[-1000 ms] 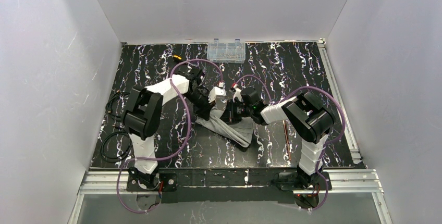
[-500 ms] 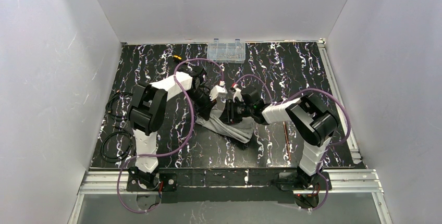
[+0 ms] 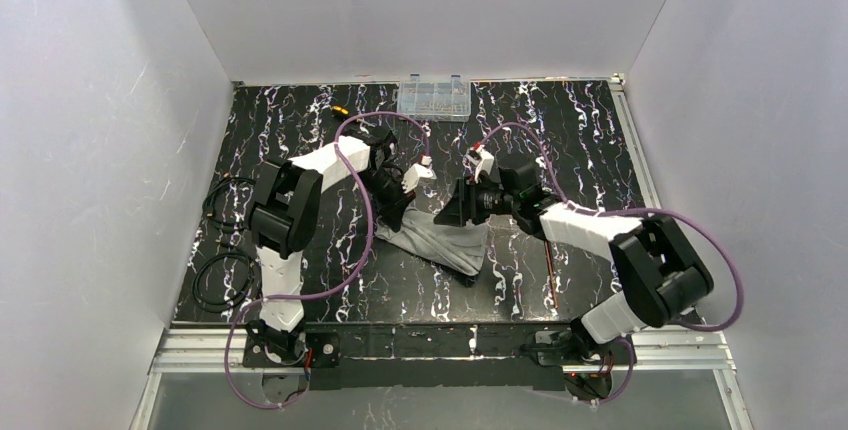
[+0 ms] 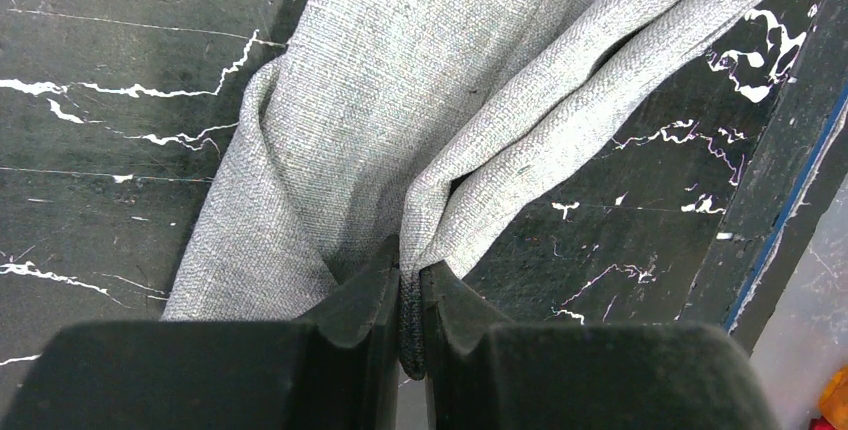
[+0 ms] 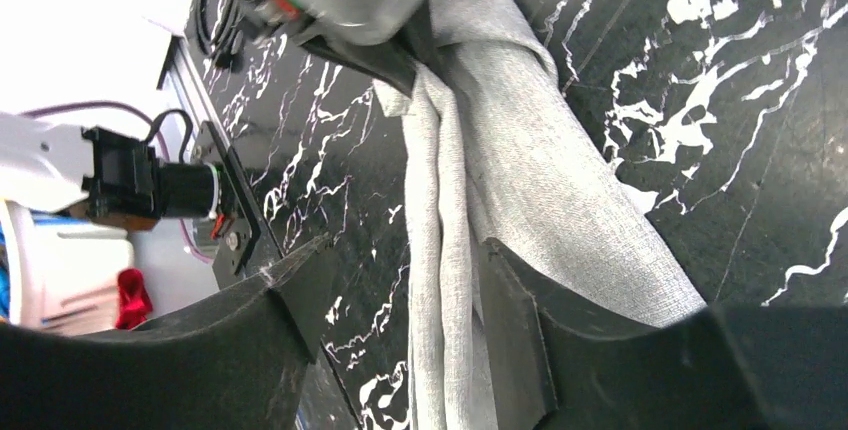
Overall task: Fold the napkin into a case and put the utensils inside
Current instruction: Fold the 2/3-rectangle-folded napkin at the center of the board.
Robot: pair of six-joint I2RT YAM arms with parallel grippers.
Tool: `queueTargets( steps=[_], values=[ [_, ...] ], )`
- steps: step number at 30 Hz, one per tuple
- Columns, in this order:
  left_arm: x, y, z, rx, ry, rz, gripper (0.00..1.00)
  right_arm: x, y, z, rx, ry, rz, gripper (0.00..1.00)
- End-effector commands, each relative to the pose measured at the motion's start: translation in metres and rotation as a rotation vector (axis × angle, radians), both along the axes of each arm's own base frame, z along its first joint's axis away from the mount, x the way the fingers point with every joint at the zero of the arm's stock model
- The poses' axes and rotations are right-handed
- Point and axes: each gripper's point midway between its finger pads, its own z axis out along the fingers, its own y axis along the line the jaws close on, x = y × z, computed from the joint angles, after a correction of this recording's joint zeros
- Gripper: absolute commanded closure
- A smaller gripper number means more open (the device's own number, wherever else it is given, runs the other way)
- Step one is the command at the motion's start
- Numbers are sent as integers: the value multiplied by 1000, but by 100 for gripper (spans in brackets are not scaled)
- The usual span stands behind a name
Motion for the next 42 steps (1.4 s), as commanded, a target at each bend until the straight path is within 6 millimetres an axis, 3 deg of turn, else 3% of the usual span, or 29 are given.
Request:
queueTargets(
  steps=[1,10,14,25,31,42],
  values=[
    [-3,2,4,10,32,-2,92,-18,-12,10,-33,-149,142,34],
    [-13,-1,7,-1,115,12,92,-30,-39,3,-164,-293,202,22],
    [-11,-2,9,-16,124,20,93,-38,-41,2,-167,-294,241,2],
    [-8,0,8,-16,120,32,93,-59,-22,-28,-151,-196,347,1],
    [-6,2,7,-7,122,43,94,-66,-14,-31,-159,-227,378,1],
    [-7,1,9,-15,163,47,97,-55,-36,-26,-388,-413,323,1]
  ],
)
